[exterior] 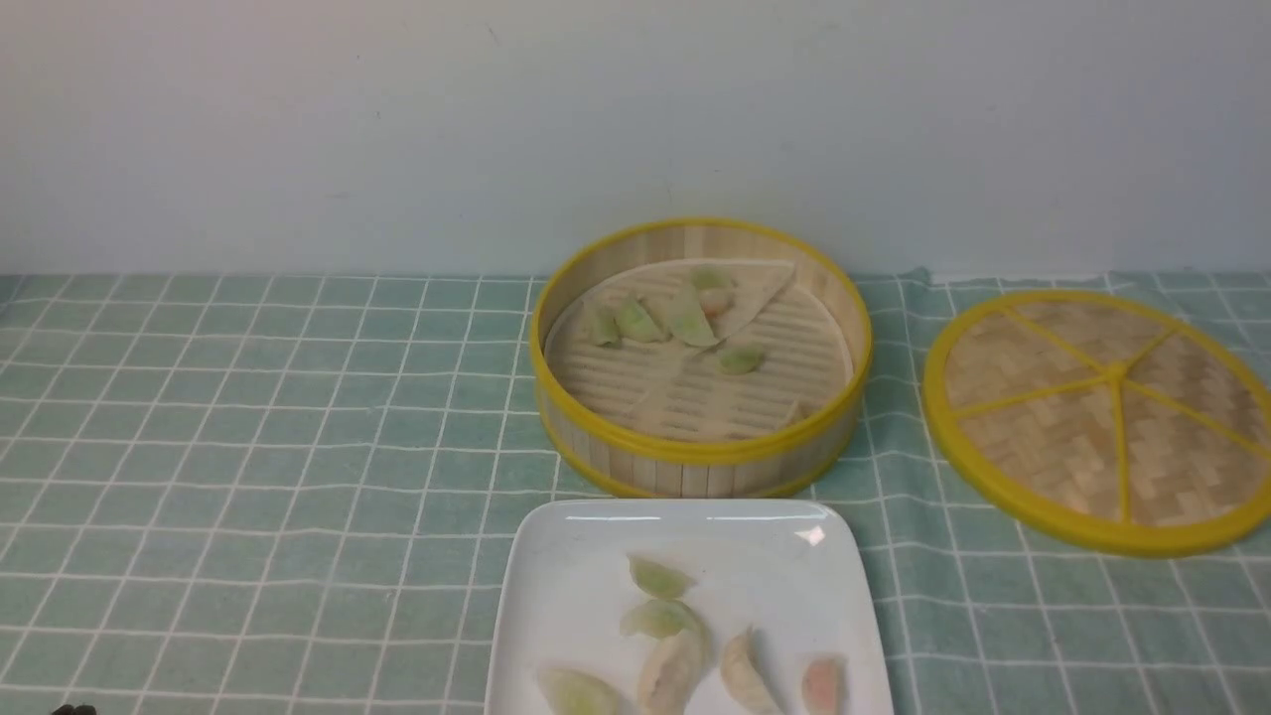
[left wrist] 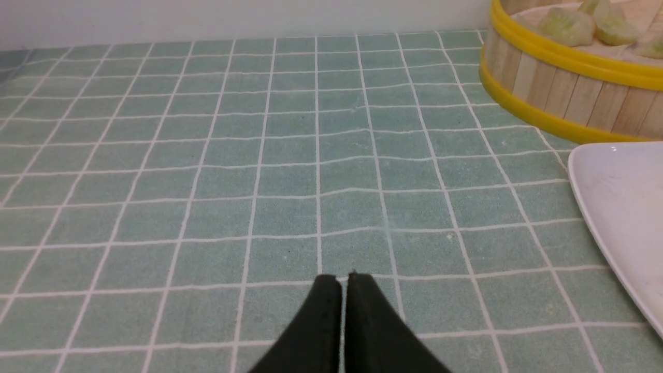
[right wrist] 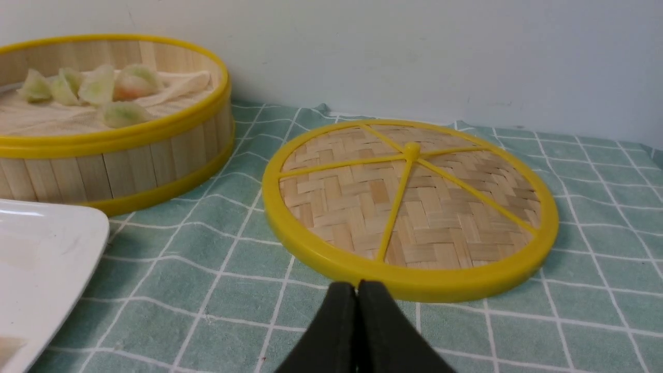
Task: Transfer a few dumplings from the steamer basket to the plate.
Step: Use the left arm to grab a dumpling from the steamer
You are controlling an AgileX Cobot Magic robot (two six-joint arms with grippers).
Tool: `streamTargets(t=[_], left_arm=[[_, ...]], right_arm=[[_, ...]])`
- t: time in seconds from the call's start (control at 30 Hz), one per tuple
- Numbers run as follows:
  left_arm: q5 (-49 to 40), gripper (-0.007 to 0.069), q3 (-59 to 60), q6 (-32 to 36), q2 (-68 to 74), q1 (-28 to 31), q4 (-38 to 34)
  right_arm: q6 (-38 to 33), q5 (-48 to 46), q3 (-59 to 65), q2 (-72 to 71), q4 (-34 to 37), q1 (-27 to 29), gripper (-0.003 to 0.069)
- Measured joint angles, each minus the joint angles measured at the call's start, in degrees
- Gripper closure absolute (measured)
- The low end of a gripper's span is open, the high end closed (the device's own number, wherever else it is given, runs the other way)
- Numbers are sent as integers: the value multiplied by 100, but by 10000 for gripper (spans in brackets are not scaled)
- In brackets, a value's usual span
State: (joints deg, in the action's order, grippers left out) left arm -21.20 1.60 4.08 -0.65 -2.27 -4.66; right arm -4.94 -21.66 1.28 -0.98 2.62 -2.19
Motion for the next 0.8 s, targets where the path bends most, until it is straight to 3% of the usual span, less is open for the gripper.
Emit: streamTargets(t=[0.3, 0.5, 0.57, 0.73, 0.8], left_arm=[[1548, 631, 10, -704, 0, 0, -918], [2440, 631, 10, -790, 0, 0, -1570], [3228, 631, 10, -947, 0, 0, -1826], [3582, 631, -520, -1269, 13, 0, -1782], [2886, 631, -1386, -1330, 322, 0, -1503]], right_arm=[[-18, -25, 0, 0, -262, 0, 673], [-18, -25, 0, 0, -262, 0, 673], [12, 21, 0, 0, -182, 0, 673], [736, 881, 34, 0, 1030, 0, 673], [1437, 1675, 34, 0, 2114, 0, 673]])
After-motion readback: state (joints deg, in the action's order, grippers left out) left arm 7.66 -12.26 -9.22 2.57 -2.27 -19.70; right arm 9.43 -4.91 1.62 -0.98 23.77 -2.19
